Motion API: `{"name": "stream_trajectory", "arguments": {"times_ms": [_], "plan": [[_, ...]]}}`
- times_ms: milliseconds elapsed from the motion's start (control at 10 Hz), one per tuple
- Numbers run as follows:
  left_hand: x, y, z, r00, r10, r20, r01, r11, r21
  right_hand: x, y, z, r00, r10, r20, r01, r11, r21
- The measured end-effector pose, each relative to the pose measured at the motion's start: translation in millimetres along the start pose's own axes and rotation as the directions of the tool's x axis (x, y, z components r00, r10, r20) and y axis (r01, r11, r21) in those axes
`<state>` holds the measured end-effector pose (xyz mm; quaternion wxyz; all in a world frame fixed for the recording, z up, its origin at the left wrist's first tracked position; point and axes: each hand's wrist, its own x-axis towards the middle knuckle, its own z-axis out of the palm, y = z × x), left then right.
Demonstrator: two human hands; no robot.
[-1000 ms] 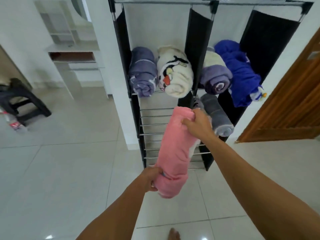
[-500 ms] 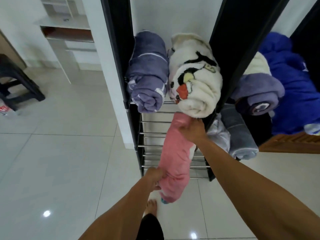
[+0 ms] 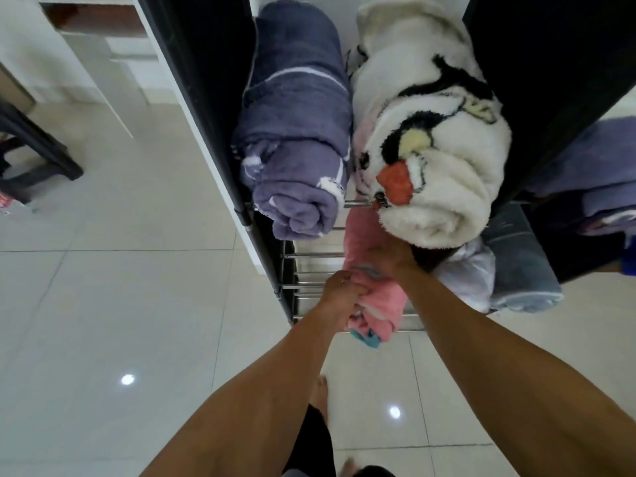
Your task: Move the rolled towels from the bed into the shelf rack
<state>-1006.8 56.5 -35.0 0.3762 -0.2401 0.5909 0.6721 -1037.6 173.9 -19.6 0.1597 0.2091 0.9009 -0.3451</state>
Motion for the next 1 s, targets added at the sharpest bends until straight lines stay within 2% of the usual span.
{"name": "stream_trajectory", "arguments": {"times_ms": [100, 200, 300, 400, 500, 600, 700, 800, 900, 1000], "plan": [[-4, -6, 8, 0.998, -0.025, 0.051, 0.024, 0.999, 0.026, -6, 11, 7, 0.988, 0.083, -0.128, -0.1, 0.986, -0.136], [-1, -16, 3, 0.998, -0.03, 0.05, 0.025, 0.995, 0.093, -10, 24, 16, 0.965, 0.226, -0.134, -0.232, 0.973, -0.024], [-7, -17, 1, 0.998, -0.014, 0.054, -0.008, 0.921, 0.389, -14, 31, 20, 0.935, 0.344, -0.087, -0.337, 0.938, 0.087], [-7, -15, -2, 0.998, -0.054, 0.028, 0.041, 0.931, 0.363, -21, 34, 24, 0.924, 0.376, -0.07, -0.365, 0.922, 0.13], [-18, -13, 8, 0.998, -0.044, 0.046, 0.033, 0.977, 0.213, -24, 30, 23, 0.934, 0.347, -0.083, -0.331, 0.929, 0.163], [-20, -11, 26, 0.995, 0.043, 0.085, -0.06, 0.978, 0.2, -28, 28, 17, 0.941, 0.27, -0.204, -0.247, 0.96, 0.129], [-27, -3, 31, 0.988, 0.064, 0.143, -0.087, 0.984, 0.155, -34, 24, 1, 0.943, 0.177, -0.281, -0.122, 0.971, 0.204], [-31, -2, 28, 0.985, 0.042, 0.166, -0.079, 0.972, 0.222, -40, 30, -5, 0.966, 0.177, -0.188, -0.169, 0.984, 0.054], [-42, -6, 21, 0.986, 0.021, 0.164, -0.074, 0.944, 0.322, -55, 29, -4, 0.976, 0.173, -0.134, -0.178, 0.984, -0.022], [-60, -18, 9, 0.986, 0.11, 0.127, -0.154, 0.894, 0.42, -73, 35, -3, 0.974, 0.165, -0.157, -0.151, 0.984, 0.097]]}}
